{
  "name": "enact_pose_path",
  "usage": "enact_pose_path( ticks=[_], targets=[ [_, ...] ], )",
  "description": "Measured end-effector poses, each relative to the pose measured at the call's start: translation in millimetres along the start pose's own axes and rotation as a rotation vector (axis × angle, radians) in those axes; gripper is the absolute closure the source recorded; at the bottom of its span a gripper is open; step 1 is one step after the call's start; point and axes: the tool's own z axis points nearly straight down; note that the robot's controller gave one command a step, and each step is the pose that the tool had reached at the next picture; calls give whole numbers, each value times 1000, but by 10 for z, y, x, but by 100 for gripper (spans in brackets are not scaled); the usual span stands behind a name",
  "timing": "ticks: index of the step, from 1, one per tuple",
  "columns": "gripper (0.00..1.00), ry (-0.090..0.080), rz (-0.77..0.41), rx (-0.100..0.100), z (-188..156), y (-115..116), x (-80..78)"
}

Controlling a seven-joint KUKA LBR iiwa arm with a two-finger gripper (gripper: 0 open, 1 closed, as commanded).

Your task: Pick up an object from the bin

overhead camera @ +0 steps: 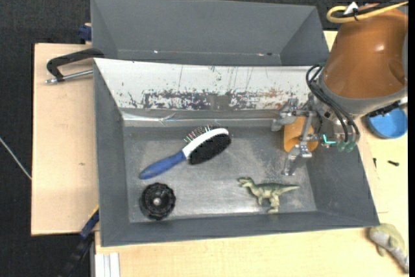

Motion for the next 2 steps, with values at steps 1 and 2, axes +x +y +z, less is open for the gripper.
enact_pose_path(
  ticks=[1, 2],
  targets=[
    [0, -2, -139, -1, 1163, 427, -238],
    [0, -14, -300, 3, 1557, 951, -413]
  ],
)
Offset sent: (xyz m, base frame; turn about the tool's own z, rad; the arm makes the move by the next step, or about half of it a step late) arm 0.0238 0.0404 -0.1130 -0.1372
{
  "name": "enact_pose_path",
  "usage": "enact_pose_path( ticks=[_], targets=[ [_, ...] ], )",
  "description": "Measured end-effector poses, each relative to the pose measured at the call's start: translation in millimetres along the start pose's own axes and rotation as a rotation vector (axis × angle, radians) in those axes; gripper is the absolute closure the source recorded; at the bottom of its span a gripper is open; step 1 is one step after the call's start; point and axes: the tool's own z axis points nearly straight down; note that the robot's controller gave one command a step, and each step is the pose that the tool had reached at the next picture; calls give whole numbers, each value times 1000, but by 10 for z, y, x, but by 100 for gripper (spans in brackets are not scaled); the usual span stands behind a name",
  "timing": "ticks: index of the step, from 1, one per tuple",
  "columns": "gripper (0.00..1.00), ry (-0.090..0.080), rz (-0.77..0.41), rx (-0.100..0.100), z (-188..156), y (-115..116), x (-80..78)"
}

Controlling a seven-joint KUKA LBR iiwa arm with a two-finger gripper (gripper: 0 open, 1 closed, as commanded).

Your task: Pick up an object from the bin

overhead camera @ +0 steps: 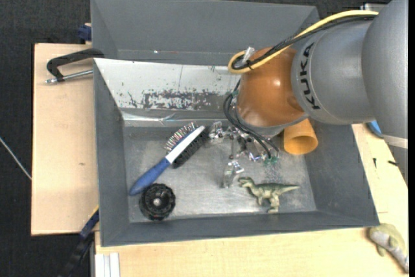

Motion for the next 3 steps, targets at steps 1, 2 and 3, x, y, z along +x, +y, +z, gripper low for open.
enact_pose_path(
  ticks=[1, 2, 3],
  targets=[
    [0, 3, 275, -1, 6, 509, -563],
    [0, -1, 351, -6, -143, 1161, -708],
    [0, -2, 407, -4, -478, 1312, -833]
  ],
)
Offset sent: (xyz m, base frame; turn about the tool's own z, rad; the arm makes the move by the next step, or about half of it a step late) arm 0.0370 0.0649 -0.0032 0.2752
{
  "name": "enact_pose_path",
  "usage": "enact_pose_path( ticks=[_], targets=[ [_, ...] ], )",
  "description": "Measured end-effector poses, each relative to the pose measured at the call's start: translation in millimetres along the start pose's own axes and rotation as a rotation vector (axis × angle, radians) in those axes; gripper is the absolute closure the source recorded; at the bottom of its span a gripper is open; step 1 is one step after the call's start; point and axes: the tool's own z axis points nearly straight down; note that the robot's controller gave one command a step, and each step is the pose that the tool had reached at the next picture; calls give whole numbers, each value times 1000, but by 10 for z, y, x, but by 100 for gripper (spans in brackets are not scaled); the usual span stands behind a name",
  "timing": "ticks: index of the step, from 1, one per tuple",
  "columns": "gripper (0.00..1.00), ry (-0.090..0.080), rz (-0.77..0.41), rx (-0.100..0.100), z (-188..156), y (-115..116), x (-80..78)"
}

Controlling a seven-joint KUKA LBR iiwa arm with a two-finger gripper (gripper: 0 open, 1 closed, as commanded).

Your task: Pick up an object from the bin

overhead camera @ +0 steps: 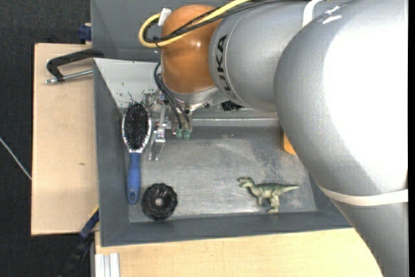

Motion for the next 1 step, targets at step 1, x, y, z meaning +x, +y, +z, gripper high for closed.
enact_pose_path(
  ticks=[1],
  targets=[
    [0, -8, -287, 14, 327, 89, -79]
  ],
)
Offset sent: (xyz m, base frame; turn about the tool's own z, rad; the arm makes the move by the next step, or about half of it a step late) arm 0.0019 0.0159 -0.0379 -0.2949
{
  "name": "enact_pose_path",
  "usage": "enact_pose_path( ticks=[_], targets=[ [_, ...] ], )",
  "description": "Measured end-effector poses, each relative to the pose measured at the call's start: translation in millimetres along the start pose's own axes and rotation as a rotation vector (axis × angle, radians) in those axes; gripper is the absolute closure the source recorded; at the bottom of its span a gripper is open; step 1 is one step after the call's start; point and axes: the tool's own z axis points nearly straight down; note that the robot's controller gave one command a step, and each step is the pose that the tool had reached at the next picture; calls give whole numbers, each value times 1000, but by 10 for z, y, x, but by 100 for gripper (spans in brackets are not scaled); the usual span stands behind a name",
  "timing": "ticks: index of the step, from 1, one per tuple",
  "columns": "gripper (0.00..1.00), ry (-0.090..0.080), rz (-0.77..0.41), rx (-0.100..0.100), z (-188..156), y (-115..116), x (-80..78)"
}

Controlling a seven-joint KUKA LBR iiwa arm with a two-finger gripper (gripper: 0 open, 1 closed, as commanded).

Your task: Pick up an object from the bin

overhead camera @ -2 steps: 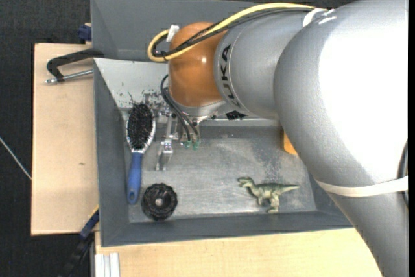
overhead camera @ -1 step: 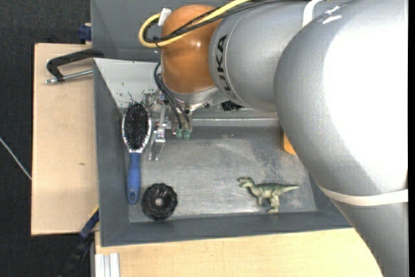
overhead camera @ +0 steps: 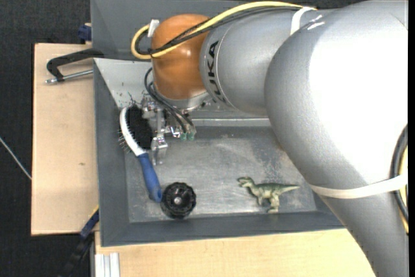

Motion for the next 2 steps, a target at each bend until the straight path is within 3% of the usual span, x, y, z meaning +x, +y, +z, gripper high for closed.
enact_pose_path(
  ticks=[1, 2],
  targets=[
    [0, 6, -324, -6, -237, 33, 3],
    [100, 9, -328, -10, -224, 62, 17]
  ],
)
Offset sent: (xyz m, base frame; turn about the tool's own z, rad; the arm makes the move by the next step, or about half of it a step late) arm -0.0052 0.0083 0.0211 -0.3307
